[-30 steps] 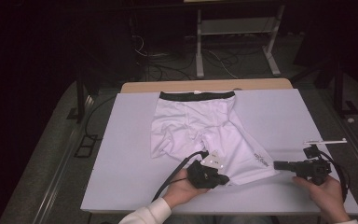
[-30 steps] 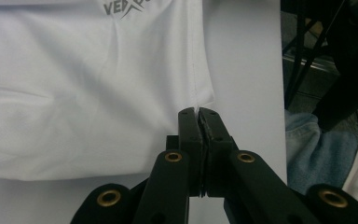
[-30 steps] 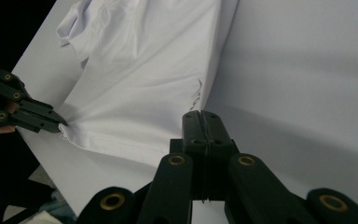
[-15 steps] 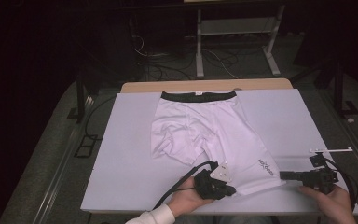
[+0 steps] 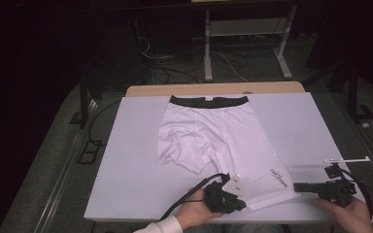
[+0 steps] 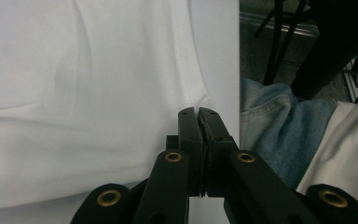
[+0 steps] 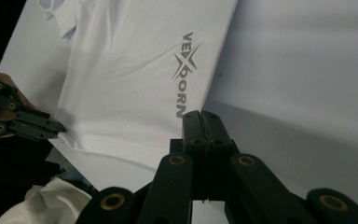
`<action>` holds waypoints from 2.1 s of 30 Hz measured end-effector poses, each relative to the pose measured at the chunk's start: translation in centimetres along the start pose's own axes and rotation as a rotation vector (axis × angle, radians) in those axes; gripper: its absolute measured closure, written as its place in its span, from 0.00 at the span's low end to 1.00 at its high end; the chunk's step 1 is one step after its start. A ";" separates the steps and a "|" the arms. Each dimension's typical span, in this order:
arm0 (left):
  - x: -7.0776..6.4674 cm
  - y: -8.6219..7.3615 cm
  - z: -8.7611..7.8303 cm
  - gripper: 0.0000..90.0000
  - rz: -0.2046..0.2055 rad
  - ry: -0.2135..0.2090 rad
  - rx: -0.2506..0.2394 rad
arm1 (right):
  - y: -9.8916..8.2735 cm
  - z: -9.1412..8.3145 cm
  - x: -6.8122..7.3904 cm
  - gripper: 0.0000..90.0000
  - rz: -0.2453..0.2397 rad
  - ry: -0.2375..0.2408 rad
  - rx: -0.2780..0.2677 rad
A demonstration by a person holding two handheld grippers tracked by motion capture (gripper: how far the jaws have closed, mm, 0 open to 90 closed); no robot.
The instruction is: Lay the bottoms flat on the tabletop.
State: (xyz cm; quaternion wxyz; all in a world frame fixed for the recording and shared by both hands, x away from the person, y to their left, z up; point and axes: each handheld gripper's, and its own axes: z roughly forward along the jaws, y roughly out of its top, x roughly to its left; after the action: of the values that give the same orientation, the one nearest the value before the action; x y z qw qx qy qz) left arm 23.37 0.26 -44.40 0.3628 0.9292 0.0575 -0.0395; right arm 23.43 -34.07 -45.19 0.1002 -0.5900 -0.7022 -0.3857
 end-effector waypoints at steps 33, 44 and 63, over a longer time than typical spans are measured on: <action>7.0 -0.7 -12.4 0.02 -0.209 0.191 -0.178 | 5.8 -0.8 4.9 0.08 -0.238 -0.097 -0.146; 8.9 -3.0 -15.7 0.00 -0.270 0.290 -0.197 | 9.6 1.2 7.2 0.00 -0.337 -0.067 -0.123; 10.5 -8.5 -19.1 0.00 -0.389 0.420 -0.222 | 12.7 8.8 14.0 0.00 -0.504 0.017 -0.068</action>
State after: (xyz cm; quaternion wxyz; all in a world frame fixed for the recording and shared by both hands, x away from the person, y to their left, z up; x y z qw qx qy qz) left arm 33.20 20.31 -37.28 0.4282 0.8433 0.3118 0.0912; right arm 33.73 -17.65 -37.51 -0.0130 -0.3961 -0.8128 -0.4270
